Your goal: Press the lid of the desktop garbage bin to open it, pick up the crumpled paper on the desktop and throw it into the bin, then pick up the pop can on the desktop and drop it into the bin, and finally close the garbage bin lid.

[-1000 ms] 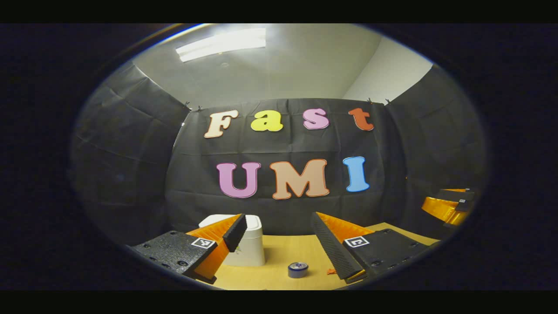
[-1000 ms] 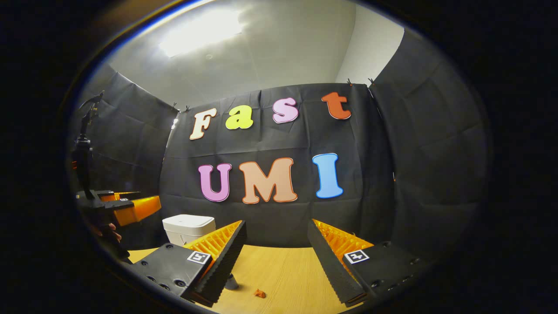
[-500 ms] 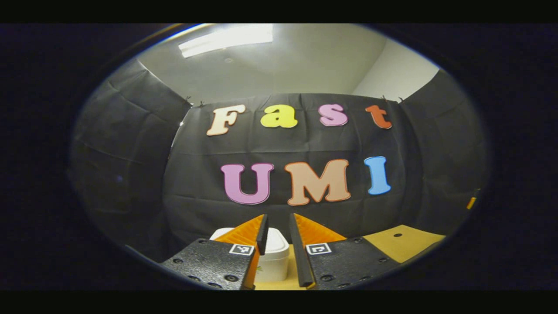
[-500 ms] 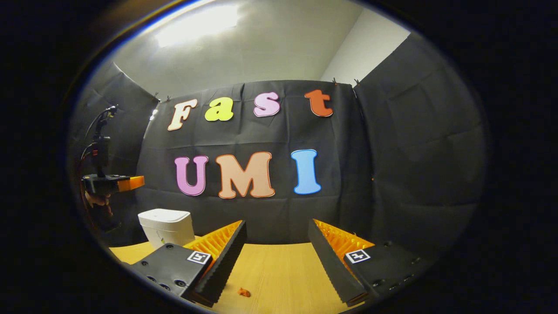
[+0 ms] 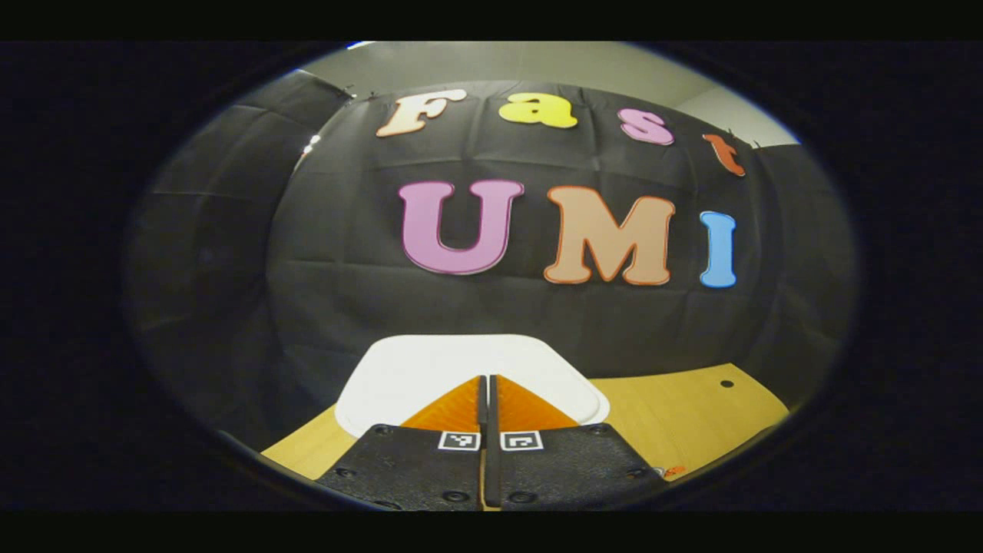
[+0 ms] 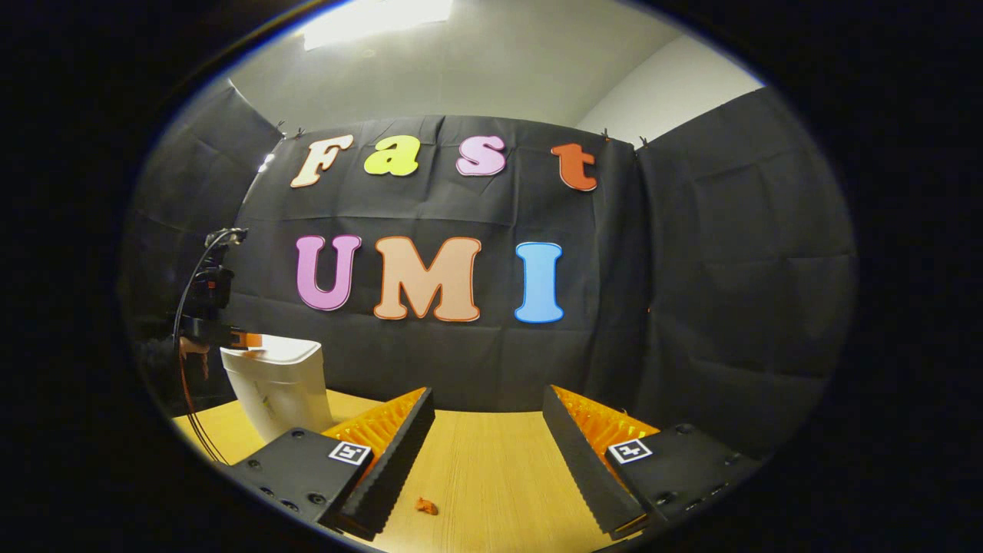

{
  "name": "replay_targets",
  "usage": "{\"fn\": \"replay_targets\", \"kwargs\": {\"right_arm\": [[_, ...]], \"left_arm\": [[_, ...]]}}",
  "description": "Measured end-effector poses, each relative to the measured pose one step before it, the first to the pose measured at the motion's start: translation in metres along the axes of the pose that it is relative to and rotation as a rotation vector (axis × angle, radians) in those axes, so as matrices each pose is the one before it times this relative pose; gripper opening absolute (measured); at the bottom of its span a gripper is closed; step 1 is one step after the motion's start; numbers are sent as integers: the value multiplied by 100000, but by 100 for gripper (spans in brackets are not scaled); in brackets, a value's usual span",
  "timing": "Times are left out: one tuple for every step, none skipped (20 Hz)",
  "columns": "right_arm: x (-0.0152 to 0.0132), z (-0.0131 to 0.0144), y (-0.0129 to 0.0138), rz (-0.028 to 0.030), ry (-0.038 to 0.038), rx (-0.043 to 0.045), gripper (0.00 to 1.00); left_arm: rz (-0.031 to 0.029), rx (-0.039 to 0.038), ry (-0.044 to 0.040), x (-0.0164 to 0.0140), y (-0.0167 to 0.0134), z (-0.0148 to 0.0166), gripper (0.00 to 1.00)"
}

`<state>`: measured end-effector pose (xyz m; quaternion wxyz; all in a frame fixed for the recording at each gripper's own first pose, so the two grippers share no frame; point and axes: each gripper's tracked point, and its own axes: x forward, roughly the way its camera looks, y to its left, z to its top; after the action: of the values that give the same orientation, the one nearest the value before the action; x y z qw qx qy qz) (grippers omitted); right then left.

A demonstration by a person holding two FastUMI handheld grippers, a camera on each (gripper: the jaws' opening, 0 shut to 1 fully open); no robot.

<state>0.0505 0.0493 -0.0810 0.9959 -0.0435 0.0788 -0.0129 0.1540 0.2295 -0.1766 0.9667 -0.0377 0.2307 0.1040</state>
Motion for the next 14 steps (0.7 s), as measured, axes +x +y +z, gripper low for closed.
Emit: {"fn": "replay_targets", "kwargs": {"right_arm": [[243,202,730,1130,-266,234,96],[196,177,584,882,-270,338,98],[304,94,536,738,-148,306,95],[356,-35,477,794,333,113,95],[344,-250,406,908,611,-38,95],[235,-232,465,1316,972,-306,95],[133,-55,298,978,446,-668,95],[-60,17,6,135,-90,-829,95],[-93,224,-136,-88,-509,-369,95],[-84,292,-35,292,-1026,270,95],[-2,176,66,452,-650,536,95],[179,-1,80,744,-134,565,95],[69,82,31,705,101,424,95],[-46,240,-182,389,-374,448,95]], "left_arm": [[-400,1123,-2371,22,-47,155,0],[150,-295,-5029,96,204,940,0],[714,-1495,960,123,30,-365,0],[594,-850,950,414,-98,-578,0],[520,-499,-1787,210,77,177,0],[-58,2059,1590,190,-110,-341,0],[-601,1696,-461,-369,6,104,0],[-941,3621,-1933,-35,3,406,0],[-335,1995,-1518,-262,-31,680,0],[557,1235,-2252,-9,60,1009,0],[1356,906,-575,194,158,940,0],[1776,-105,-2200,-11,307,1477,0],[844,-666,-2315,-335,161,1350,0],[-1435,-1546,-3074,-705,-451,1618,0]]}}
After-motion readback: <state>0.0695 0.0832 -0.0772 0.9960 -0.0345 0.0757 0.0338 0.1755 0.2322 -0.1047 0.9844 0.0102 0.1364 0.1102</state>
